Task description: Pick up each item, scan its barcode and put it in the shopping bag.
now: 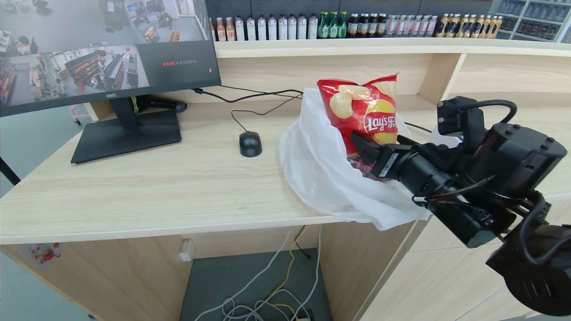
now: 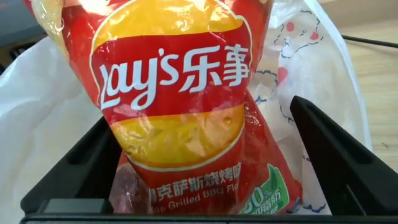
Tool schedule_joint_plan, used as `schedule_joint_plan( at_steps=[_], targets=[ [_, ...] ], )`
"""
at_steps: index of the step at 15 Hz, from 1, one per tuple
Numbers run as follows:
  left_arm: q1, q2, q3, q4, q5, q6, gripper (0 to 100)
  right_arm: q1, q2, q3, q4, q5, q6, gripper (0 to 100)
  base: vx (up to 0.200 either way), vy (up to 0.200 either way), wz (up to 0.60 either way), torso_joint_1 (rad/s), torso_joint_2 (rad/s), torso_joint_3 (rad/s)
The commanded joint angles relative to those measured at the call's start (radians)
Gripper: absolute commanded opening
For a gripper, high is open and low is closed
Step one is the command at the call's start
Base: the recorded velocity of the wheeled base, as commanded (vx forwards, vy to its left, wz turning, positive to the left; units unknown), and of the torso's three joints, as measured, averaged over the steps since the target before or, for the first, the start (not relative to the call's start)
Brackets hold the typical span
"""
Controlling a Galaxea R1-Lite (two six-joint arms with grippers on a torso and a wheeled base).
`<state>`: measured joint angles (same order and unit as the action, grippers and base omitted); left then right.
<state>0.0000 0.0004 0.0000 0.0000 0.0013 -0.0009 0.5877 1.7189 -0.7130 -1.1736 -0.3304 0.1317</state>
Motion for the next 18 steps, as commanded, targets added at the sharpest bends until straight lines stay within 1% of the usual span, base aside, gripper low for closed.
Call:
schedule_joint_plan(
  at_steps=[1, 3, 4, 7, 11, 15, 18],
  targets=[
    [0.000, 0.000, 0.000, 0.000, 0.000, -0.001, 100, 0.003, -0.018, 0.027, -0.012, 0.001, -0.007, 100, 0.000, 0.000, 0.00, 0.000, 0.00, 0.000],
    [-0.002, 0.000, 0.000, 0.000, 0.000, -0.001, 100, 0.018, -0.015, 0.001, -0.015, 0.016, -0.015, 100, 0.000, 0.000, 0.00, 0.000, 0.00, 0.000],
    [0.000, 0.000, 0.000, 0.000, 0.000, -0.001, 100, 0.017, 0.002, -0.028, -0.015, 0.034, -0.024, 100, 0.000, 0.000, 0.00, 0.000, 0.00, 0.000],
    [0.000, 0.000, 0.000, 0.000, 0.000, -0.001, 100, 0.011, 0.071, -0.106, -0.015, 0.042, -0.021, 100, 0.000, 0.000, 0.00, 0.000, 0.00, 0.000],
    [0.000, 0.000, 0.000, 0.000, 0.000, -0.001, 100, 0.003, 0.122, -0.126, -0.050, 0.041, -0.020, 100, 0.000, 0.000, 0.00, 0.000, 0.00, 0.000],
    [0.000, 0.000, 0.000, 0.000, 0.000, -0.001, 100, -0.003, 0.067, -0.106, -0.054, 0.037, -0.021, 100, 0.000, 0.000, 0.00, 0.000, 0.00, 0.000],
    [0.000, 0.000, 0.000, 0.000, 0.000, -0.001, 100, 0.006, -0.018, -0.046, -0.054, 0.041, -0.024, 100, 0.000, 0.000, 0.00, 0.000, 0.00, 0.000]
  ],
)
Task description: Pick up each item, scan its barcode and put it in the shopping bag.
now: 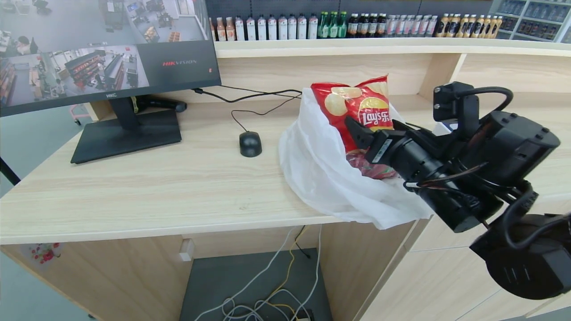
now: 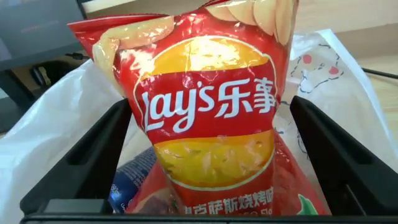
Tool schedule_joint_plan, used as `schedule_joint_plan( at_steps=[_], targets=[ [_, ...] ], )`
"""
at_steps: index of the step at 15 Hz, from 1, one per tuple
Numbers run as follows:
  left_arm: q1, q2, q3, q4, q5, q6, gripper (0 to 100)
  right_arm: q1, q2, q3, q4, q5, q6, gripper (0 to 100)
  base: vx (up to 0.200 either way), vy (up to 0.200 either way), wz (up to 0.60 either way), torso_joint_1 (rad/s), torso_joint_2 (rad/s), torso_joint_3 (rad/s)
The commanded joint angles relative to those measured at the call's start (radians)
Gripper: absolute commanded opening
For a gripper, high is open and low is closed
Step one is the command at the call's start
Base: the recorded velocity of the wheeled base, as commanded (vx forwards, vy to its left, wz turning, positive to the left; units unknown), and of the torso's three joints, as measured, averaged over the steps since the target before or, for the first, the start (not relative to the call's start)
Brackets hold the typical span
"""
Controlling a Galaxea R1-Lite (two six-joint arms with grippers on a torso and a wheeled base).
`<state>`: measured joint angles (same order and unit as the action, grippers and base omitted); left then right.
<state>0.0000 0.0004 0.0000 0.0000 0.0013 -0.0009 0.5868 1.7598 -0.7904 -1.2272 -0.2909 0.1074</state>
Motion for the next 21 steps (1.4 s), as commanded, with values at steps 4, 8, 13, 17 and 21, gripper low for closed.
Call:
schedule_joint_plan(
  at_steps=[4, 8, 13, 17, 21],
  targets=[
    [0.000, 0.000, 0.000, 0.000, 0.000, -0.001, 100, 0.010, -0.200, 0.169, 0.000, -0.001, -0.012, 100, 0.000, 0.000, 0.00, 0.000, 0.00, 0.000],
    [0.000, 0.000, 0.000, 0.000, 0.000, -0.001, 100, 0.004, -0.396, 0.381, -0.024, -0.001, -0.023, 100, 0.000, 0.000, 0.00, 0.000, 0.00, 0.000],
    [0.000, 0.000, 0.000, 0.000, 0.000, -0.001, 100, 0.004, -0.660, 0.608, -0.020, 0.048, -0.014, 100, 0.000, 0.000, 0.00, 0.000, 0.00, 0.000],
    [0.000, 0.000, 0.000, 0.000, 0.000, -0.001, 100, 0.007, -0.767, 0.790, -0.003, 0.070, -0.075, 100, 0.000, 0.000, 0.00, 0.000, 0.00, 0.000],
    [-0.002, 0.000, 0.000, 0.000, 0.000, -0.001, 100, 0.027, -0.954, 0.790, 0.345, 0.121, -0.083, 100, 0.000, 0.000, 0.00, 0.000, 0.00, 0.000]
  ],
)
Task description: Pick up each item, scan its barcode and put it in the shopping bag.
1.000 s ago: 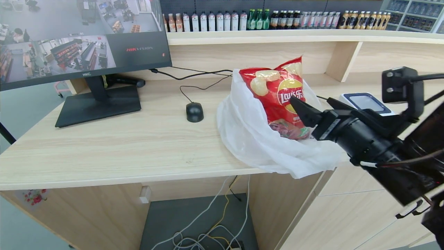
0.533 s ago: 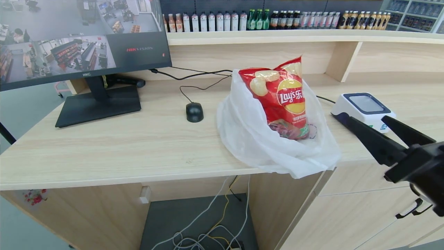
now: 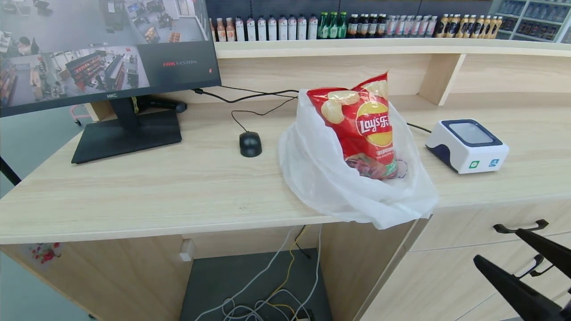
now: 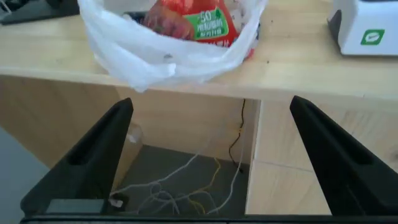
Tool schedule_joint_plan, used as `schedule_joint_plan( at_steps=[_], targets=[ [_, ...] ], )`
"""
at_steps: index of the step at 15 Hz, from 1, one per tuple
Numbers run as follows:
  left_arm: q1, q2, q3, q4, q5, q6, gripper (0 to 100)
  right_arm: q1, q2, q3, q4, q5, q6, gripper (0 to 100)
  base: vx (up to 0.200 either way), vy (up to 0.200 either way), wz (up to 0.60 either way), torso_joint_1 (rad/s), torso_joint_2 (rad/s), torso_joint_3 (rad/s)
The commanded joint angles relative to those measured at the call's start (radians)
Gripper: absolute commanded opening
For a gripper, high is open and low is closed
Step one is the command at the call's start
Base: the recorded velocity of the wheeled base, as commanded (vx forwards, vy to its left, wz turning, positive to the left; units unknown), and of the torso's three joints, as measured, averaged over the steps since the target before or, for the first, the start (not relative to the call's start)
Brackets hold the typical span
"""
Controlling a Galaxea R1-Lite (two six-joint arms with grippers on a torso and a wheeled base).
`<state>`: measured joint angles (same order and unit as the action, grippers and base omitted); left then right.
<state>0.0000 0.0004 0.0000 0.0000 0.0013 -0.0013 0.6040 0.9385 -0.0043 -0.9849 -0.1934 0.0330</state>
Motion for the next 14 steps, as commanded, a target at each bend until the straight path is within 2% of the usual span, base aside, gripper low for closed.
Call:
schedule_joint_plan(
  at_steps=[1, 2, 4, 7, 11, 14],
  targets=[
    [0.000, 0.000, 0.000, 0.000, 0.000, 0.000, 100, 0.010, -0.205, 0.003, 0.204, 0.034, -0.031, 100, 0.000, 0.000, 0.00, 0.000, 0.00, 0.000],
    [0.000, 0.000, 0.000, 0.000, 0.000, 0.000, 100, 0.010, -0.317, 0.001, 0.354, 0.051, -0.048, 100, 0.000, 0.000, 0.00, 0.000, 0.00, 0.000],
    [0.000, 0.000, 0.000, 0.000, 0.000, 0.000, 100, 0.010, -0.438, 0.001, 0.517, 0.066, -0.068, 100, 0.000, 0.000, 0.00, 0.000, 0.00, 0.000],
    [-0.002, 0.000, 0.000, 0.000, 0.000, 0.001, 100, 0.010, -0.560, 0.001, 0.673, 0.094, -0.088, 100, 0.000, 0.000, 0.00, 0.000, 0.00, 0.000],
    [0.000, 0.000, 0.000, 0.002, 0.000, -0.002, 100, 0.010, -0.672, 0.001, 0.801, 0.094, -0.100, 100, 0.000, 0.000, 0.00, 0.000, 0.00, 0.000],
    [0.000, 0.000, 0.000, 0.000, 0.000, -0.002, 100, 0.005, -0.820, -0.014, 0.962, 0.094, -0.148, 100, 0.000, 0.000, 0.00, 0.000, 0.00, 0.000]
  ],
)
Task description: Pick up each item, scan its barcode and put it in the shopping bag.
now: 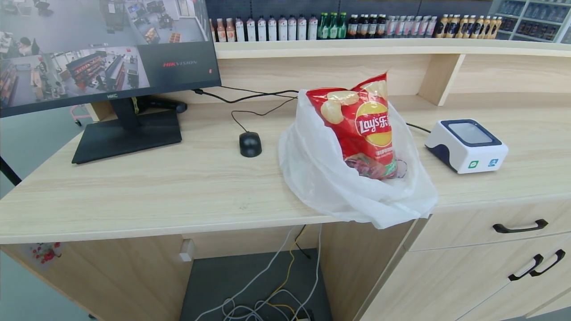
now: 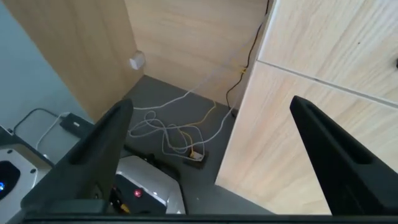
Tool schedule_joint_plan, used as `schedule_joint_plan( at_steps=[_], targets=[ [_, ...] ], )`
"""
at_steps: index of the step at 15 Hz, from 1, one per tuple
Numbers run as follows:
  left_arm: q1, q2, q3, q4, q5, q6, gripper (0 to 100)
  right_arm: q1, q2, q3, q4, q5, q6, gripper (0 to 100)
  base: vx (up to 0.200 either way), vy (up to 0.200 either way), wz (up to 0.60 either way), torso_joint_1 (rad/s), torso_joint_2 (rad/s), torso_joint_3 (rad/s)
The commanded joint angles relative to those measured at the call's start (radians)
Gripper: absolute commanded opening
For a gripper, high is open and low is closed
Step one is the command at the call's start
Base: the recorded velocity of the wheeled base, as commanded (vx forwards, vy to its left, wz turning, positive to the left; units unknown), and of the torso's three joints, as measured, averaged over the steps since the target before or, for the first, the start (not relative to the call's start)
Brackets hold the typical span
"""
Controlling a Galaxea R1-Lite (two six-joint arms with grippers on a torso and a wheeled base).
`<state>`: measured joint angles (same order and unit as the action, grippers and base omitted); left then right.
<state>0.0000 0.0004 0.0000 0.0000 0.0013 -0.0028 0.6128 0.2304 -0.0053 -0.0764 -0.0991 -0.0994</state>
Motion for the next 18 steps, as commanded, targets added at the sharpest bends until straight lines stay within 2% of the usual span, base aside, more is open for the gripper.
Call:
schedule_joint_plan(
  at_steps=[1, 4, 6, 9, 11, 13, 15, 18],
  targets=[
    [0.000, 0.000, 0.000, 0.000, 0.000, 0.000, 100, -0.010, -0.117, -0.013, 0.053, -0.002, -0.008, 100, 0.000, 0.000, 0.00, 0.000, 0.00, 0.000],
    [0.000, 0.000, 0.000, 0.000, 0.000, 0.000, 100, -0.019, -0.115, -0.013, 0.056, -0.014, 0.044, 100, 0.000, 0.000, 0.00, 0.000, 0.00, 0.000],
    [0.000, 0.000, 0.000, 0.000, 0.000, 0.000, 100, -0.065, -0.112, -0.013, 0.060, -0.045, 0.084, 100, 0.000, 0.000, 0.00, 0.000, 0.00, 0.000],
    [0.000, 0.000, 0.000, 0.000, 0.000, 0.000, 100, -0.205, -0.072, -0.015, 0.061, -0.051, 0.079, 100, 0.000, 0.000, 0.00, 0.000, 0.00, 0.000],
    [-0.002, 0.000, 0.000, 0.000, 0.000, 0.001, 100, -0.372, -0.014, -0.013, 0.061, -0.051, 0.076, 100, 0.000, 0.000, 0.00, 0.000, 0.00, 0.000],
    [0.000, 0.000, 0.000, 0.000, 0.000, 0.001, 100, -0.452, -0.026, -0.013, 0.060, -0.050, 0.064, 100, 0.000, 0.000, 0.00, 0.000, 0.00, 0.000],
    [0.000, 0.000, 0.000, 0.000, 0.000, -0.002, 100, -0.458, -0.135, -0.015, 0.060, -0.051, 0.040, 100, 0.000, 0.000, 0.00, 0.000, 0.00, 0.000],
    [0.000, 0.000, 0.000, 0.000, 0.000, -0.002, 100, -0.461, -0.135, -0.002, 0.027, -0.088, 0.038, 100, 0.000, 0.000, 0.00, 0.000, 0.00, 0.000]
  ],
)
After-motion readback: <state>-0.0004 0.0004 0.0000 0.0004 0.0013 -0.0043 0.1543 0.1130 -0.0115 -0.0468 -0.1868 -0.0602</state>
